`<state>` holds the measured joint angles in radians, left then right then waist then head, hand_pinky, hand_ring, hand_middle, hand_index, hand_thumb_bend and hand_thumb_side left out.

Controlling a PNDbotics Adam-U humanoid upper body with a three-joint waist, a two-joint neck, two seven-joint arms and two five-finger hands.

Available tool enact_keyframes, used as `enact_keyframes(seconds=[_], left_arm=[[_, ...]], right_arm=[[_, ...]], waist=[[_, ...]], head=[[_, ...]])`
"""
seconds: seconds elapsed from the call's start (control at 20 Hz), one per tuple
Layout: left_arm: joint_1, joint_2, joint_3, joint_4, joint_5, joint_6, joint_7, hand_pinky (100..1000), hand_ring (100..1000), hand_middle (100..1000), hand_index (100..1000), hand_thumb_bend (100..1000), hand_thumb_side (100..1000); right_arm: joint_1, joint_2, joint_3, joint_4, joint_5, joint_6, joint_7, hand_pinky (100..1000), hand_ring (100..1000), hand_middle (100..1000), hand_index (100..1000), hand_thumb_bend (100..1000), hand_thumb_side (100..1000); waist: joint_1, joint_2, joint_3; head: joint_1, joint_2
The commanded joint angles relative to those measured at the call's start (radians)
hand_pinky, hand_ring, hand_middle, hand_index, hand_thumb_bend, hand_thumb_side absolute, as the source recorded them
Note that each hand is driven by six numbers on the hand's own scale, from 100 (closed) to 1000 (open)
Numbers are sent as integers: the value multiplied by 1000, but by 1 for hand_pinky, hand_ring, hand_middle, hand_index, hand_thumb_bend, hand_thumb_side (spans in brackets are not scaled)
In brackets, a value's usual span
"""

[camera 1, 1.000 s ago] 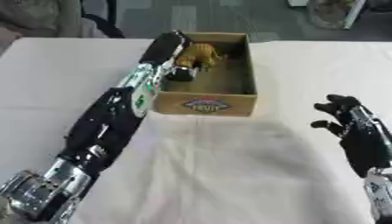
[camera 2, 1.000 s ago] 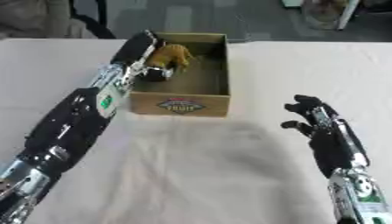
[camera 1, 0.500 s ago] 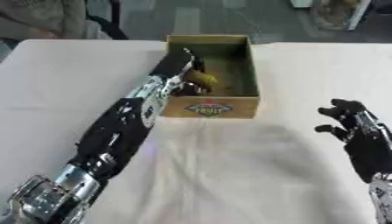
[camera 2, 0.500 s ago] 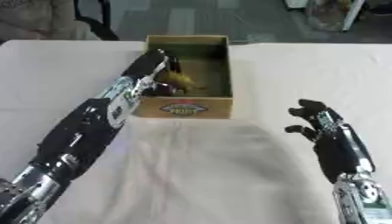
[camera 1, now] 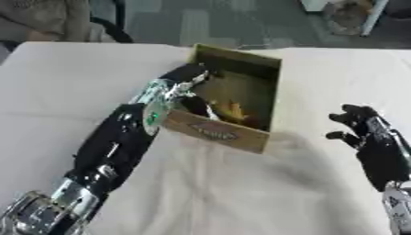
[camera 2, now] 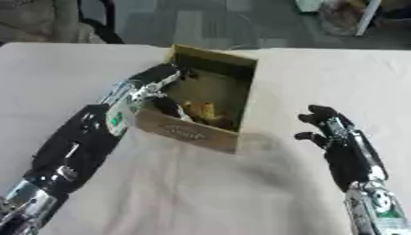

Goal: Pick up objects on the table and place them in the box.

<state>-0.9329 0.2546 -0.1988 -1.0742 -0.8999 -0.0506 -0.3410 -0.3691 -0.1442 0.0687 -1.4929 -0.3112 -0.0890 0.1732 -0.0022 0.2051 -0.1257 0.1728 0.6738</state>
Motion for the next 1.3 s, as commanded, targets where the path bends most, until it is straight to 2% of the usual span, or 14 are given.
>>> enact_keyframes(seconds=[0.05,0.2,0.25,0.4,0.45,0.55,0.65,0.8,0.85,1.05,1.25,1.3], left_arm=[[0,44,11,-171,41,64,14,785,797,815,874,977,389],[33,66,26,-327,107,130,74,775,778,793,861,932,337],[48,73,34,-383,144,145,102,749,731,732,823,833,295],[114,105,58,-537,305,183,198,707,671,670,792,752,259],[141,113,67,-580,360,194,231,668,628,627,767,658,241],[209,127,82,-669,507,195,305,622,588,591,746,464,298],[280,142,87,-736,665,172,363,591,561,564,729,379,340],[392,160,97,-803,827,136,417,562,524,541,722,295,379],[428,161,103,-815,859,128,423,561,521,540,723,297,411],[561,135,140,-835,941,113,441,548,505,523,716,237,465],[660,100,183,-834,987,102,491,541,495,512,707,209,501],[678,92,190,-834,993,100,502,541,494,511,706,232,503]], right_arm=[[-6,-4,-8,-13,-4,-3,-4,596,825,589,759,100,622],[-3,-5,-12,-14,-4,-3,-7,596,824,589,758,100,619],[-3,-4,-14,-15,-4,-4,-8,597,824,589,758,100,618],[-1,-6,-18,-16,-5,-4,-12,597,824,589,759,100,619],[0,-8,-20,-16,-5,-5,-13,597,824,589,759,100,616],[2,-11,-25,-18,-5,-7,-18,597,824,589,759,100,613],[3,-13,-30,-19,-6,-8,-22,597,824,589,759,100,611],[5,-17,-37,-22,-7,-11,-28,597,824,589,759,100,609],[5,-18,-39,-23,-8,-12,-29,598,824,589,759,100,602],[6,-21,-48,-33,-12,-16,-35,598,824,590,759,100,589],[8,-26,-53,-45,-16,-20,-38,599,824,590,758,100,575],[8,-27,-55,-47,-17,-20,-39,599,823,590,758,100,572]], waist=[[-3,-19,7],[-3,-23,20],[-2,-24,23],[-2,-24,30],[-2,-26,35],[0,-29,43],[2,-30,49],[2,-33,59],[2,-34,63],[2,-39,74],[1,-44,86],[2,-45,89]], head=[[-10,-14],[-14,-14],[-17,-16],[-29,-17],[-33,-16],[-38,-11],[-45,-9],[-55,-5],[-56,-2],[-60,-4],[-64,2],[-66,4]])
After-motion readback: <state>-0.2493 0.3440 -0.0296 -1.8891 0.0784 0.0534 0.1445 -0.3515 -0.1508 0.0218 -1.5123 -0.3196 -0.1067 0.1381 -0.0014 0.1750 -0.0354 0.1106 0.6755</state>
